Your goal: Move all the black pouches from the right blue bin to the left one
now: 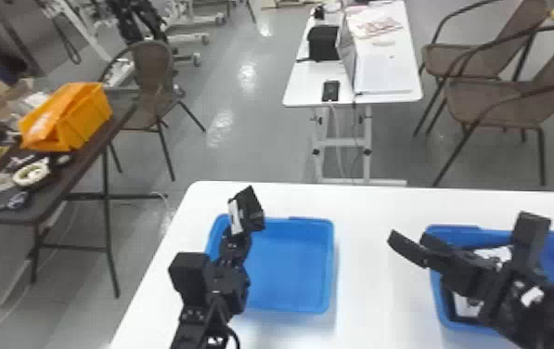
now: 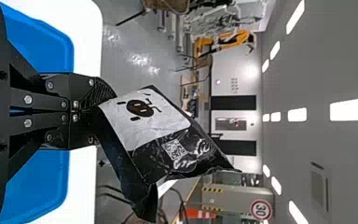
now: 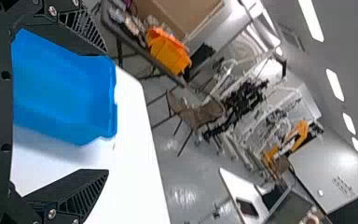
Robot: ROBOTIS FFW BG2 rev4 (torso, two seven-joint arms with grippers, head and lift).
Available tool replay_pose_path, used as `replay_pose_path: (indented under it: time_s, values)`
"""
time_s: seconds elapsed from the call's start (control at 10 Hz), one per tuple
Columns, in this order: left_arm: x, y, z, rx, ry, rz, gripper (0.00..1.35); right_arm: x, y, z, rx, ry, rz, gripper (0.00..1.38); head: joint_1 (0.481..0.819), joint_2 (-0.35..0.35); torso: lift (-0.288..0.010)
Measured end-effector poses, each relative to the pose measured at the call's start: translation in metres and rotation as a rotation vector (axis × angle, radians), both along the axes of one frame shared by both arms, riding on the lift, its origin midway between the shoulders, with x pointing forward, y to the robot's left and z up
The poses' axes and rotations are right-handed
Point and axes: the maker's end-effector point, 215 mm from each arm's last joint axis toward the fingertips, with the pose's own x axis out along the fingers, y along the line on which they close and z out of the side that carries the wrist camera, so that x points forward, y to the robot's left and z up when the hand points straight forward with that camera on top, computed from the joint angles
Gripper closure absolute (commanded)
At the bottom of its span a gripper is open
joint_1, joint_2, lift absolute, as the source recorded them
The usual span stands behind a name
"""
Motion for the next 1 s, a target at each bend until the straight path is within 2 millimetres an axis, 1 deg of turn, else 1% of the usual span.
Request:
replay_pose_path:
  time_s: [0.1, 0.2, 0.3, 0.4, 0.5, 0.6, 0.7, 0.8, 0.9, 1.0]
  values:
    - [0.002, -0.003, -0.011, -0.013, 0.037, -0.033, 1.22, -0.002, -0.028, -0.017, -0.072, 0.003, -0.055, 0.12, 0.695, 0.152, 0.01]
    - [0.005, -0.01, -0.022, -0.03, 0.078, -0.084, 1.22, -0.003, -0.051, -0.027, -0.148, -0.003, -0.099, 0.12, 0.695, 0.114, 0.01]
    - [0.008, -0.018, -0.034, -0.046, 0.13, -0.143, 1.22, -0.003, -0.065, -0.033, -0.209, -0.015, -0.12, 0.12, 0.695, 0.1, 0.01]
    - [0.011, -0.029, -0.05, -0.067, 0.201, -0.218, 1.11, -0.003, -0.074, -0.035, -0.251, -0.025, -0.129, 0.12, 0.695, 0.072, 0.01]
    - [0.013, -0.033, -0.063, -0.095, 0.261, -0.266, 0.5, -0.002, -0.078, -0.036, -0.27, -0.032, -0.136, 0.12, 0.695, 0.055, 0.01]
    - [0.012, -0.029, -0.072, -0.133, 0.292, -0.27, 0.05, -0.001, -0.079, -0.034, -0.283, -0.041, -0.145, 0.12, 0.695, 0.056, 0.01]
    - [0.01, -0.022, -0.075, -0.171, 0.295, -0.249, 0.08, 0.001, -0.08, -0.03, -0.294, -0.052, -0.151, 0.12, 0.695, 0.064, 0.01]
    - [0.007, -0.016, -0.076, -0.2, 0.285, -0.234, 0.19, 0.002, -0.081, -0.026, -0.302, -0.061, -0.155, 0.12, 0.695, 0.067, 0.01]
    - [0.005, -0.012, -0.075, -0.212, 0.272, -0.222, 0.23, 0.002, -0.083, -0.024, -0.304, -0.066, -0.161, 0.12, 0.695, 0.071, 0.01]
    - [0.005, -0.007, -0.071, -0.21, 0.253, -0.21, 0.23, 0.002, -0.084, -0.023, -0.306, -0.07, -0.168, 0.12, 0.695, 0.074, 0.01]
